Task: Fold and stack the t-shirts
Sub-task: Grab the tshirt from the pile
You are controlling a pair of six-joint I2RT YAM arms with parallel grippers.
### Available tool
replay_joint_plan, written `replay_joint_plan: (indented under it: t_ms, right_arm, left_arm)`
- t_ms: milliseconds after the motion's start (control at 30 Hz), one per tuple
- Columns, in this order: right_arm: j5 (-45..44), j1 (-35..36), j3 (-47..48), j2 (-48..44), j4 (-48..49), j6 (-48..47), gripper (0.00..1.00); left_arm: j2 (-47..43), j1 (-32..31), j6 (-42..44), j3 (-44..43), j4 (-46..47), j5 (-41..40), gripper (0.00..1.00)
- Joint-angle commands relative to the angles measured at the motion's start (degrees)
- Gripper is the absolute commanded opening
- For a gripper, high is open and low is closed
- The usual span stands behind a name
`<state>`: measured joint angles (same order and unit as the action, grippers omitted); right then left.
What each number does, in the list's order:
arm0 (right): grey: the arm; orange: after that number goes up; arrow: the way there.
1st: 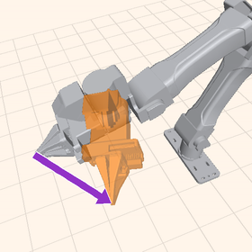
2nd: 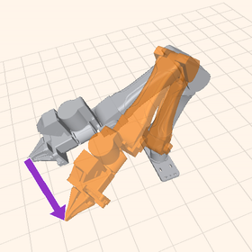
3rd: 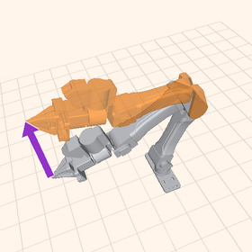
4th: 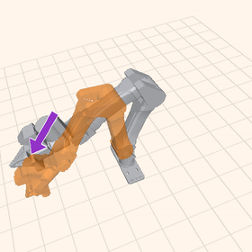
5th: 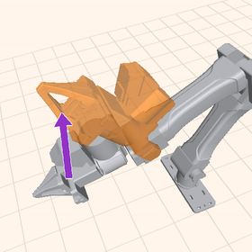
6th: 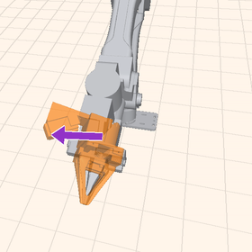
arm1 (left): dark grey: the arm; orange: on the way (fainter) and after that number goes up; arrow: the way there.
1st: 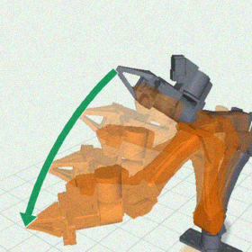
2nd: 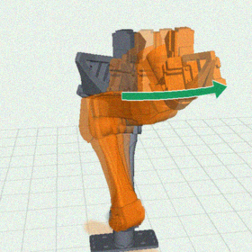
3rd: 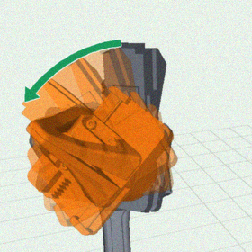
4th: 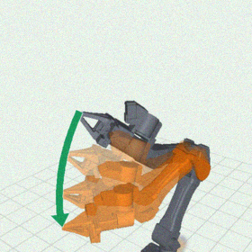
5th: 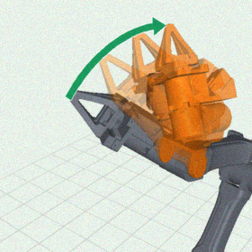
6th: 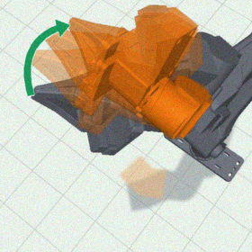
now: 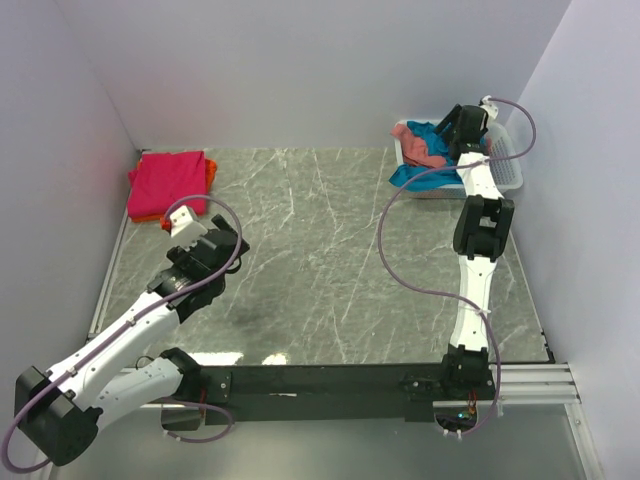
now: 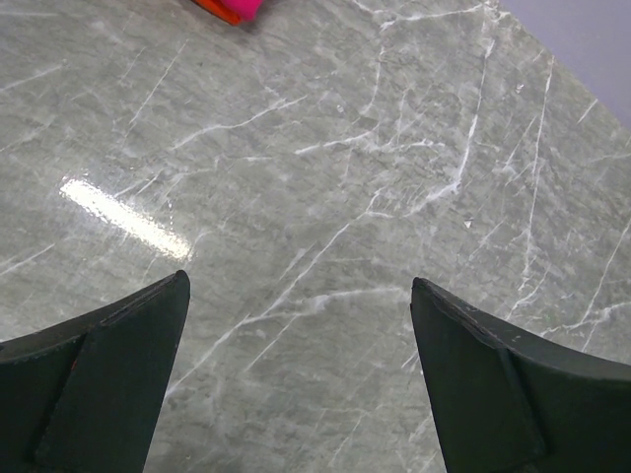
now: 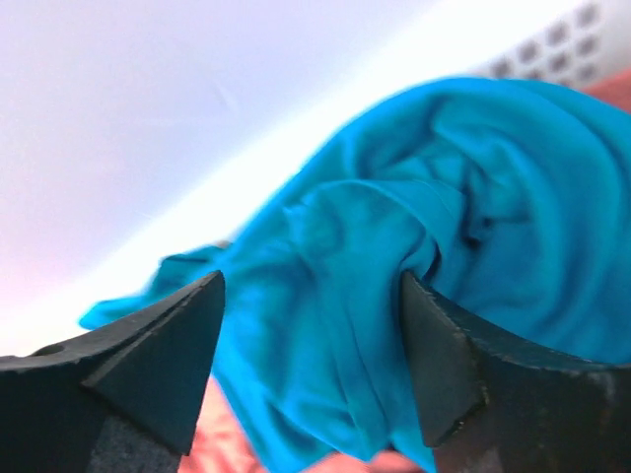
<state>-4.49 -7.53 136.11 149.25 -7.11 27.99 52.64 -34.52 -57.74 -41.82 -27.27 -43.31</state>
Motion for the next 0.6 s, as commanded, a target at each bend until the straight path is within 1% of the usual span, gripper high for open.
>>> replay_joint_plan:
  t_ms: [0,167,233,267,300,333,367,433,467,533,567]
  right_arm:
    - [4.3,0.2,3.4,1.9,6.3,5.3,0.76]
    - [4.3,0.1,2.5,2.5,6.9,9.1,0.74]
    - [4.4,0.1,2.5,2.4,4.7,10.2,0.74]
    - [3.3,0.1,2.2,2.3,2.6,12.5,0.74]
    - [1.6,0.0,0.7,1.0,-2.2,14.0,0.73]
    - [-0.7,-0.2,-1.2,-0.1,-3.9,15.8,0.72]
    - [-2.6,-0.4,-6.1,-1.3,-4.6,20.0,0.71]
    - [-2.4,-0.6,-8.7,-3.5,-4.3,22.2,0.69]
    - [-2.5,-0.6,-8.3,-3.4,-5.3,21.9,0.68]
    - [-1.9,-0.4,-3.9,-1.7,-10.1,21.8,0.66]
    - [-1.3,-0.4,-2.0,-1.1,-10.5,21.5,0.63]
  left_arm:
    - [0.0,0.2,-0.2,-2.9,-0.9,-0.5,0.99]
    - [-0.7,0.1,-1.1,-3.2,-2.4,-1.8,0.99]
    - [-1.0,0.2,-1.1,-3.0,-2.3,-2.0,0.99]
    - [-1.2,0.1,-1.2,-2.9,-2.3,-2.0,0.99]
    - [-1.4,0.1,-1.3,-3.3,-2.4,-2.0,0.99]
    - [-1.3,0.1,-1.3,-3.4,-3.0,-2.1,0.99]
    - [-1.4,0.1,-1.2,-3.5,-3.2,-2.1,0.99]
    - [-1.6,0.1,-1.3,-3.4,-3.7,-3.1,0.99]
    - [-1.6,0.1,-1.3,-3.4,-3.8,-3.4,0.99]
    - [-1.6,0.1,-1.8,-3.4,-4.3,-3.6,1.00]
    - [-1.6,0.1,-1.9,-3.4,-4.4,-3.7,0.99]
